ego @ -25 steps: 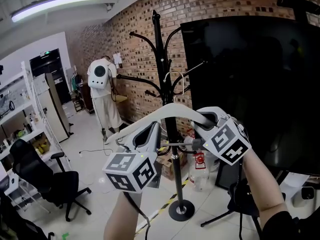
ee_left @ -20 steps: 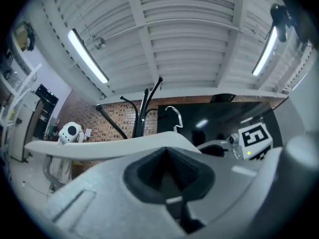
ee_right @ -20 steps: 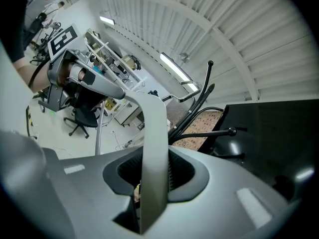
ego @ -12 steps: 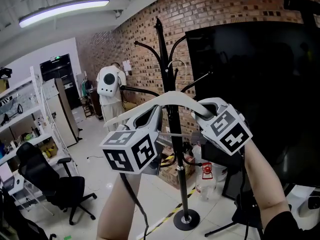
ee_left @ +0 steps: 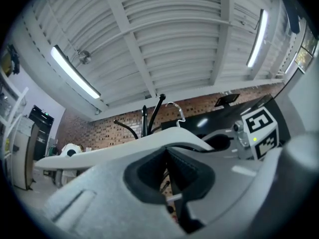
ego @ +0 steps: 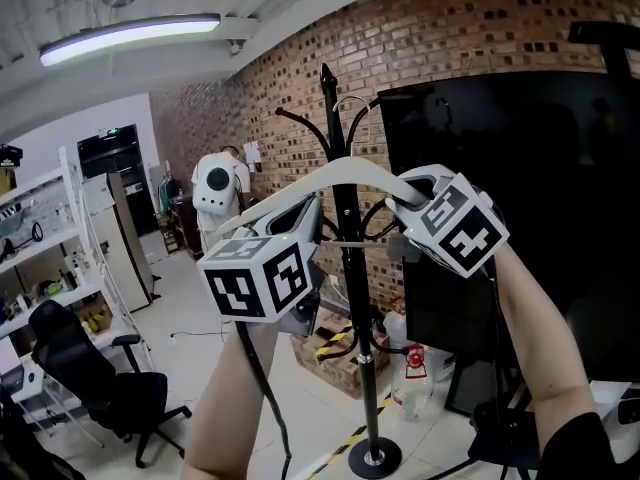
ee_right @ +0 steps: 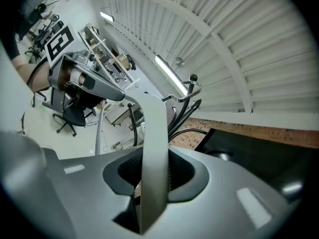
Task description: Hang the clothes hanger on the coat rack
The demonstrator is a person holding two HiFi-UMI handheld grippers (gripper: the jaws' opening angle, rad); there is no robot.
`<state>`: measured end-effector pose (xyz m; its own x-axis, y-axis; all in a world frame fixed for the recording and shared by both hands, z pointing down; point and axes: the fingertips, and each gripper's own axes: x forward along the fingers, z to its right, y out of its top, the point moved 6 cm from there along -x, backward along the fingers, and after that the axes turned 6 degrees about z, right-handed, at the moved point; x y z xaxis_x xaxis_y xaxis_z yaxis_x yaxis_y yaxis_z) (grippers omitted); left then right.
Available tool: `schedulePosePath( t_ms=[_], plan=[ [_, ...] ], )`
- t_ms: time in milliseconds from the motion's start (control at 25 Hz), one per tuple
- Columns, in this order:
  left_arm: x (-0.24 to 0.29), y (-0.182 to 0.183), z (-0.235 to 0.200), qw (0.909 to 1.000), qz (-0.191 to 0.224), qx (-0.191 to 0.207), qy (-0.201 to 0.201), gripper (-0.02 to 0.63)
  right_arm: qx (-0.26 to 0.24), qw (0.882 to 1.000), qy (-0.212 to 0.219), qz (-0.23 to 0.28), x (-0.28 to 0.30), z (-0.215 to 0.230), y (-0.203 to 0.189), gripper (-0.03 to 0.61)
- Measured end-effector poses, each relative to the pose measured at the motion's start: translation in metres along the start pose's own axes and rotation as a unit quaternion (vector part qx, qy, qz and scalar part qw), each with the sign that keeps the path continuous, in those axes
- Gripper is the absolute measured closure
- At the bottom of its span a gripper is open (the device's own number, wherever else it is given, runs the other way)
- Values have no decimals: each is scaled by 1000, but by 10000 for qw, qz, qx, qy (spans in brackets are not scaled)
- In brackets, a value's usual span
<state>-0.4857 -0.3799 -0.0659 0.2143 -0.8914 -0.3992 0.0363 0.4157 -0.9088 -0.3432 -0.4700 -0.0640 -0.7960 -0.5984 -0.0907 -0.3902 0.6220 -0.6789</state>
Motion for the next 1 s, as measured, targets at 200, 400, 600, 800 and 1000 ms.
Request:
schedulePosePath(
  t_ms=[200, 400, 600, 800, 1000],
  plan=[
    [10, 22, -4, 9999, 140, 87, -31, 609, -323, 9993, -157, 89, 0, 24, 30, 471],
    [20, 31, -6, 9997, 94, 181, -102, 609, -240, 9996, -142, -15, 13, 37, 44, 471],
    [27, 21, -11, 9997, -37, 251, 10, 609, -203, 9991, -107, -345, 29, 42, 25, 471],
    [31, 5, -16, 9995, -223, 222, -14, 609, -321, 9975, -36, -621, 41, 35, 10, 471],
    [28, -9, -19, 9996, -254, 122, -10, 609, -96, 9980, 100, -617, 52, 22, -4, 471]
  ],
)
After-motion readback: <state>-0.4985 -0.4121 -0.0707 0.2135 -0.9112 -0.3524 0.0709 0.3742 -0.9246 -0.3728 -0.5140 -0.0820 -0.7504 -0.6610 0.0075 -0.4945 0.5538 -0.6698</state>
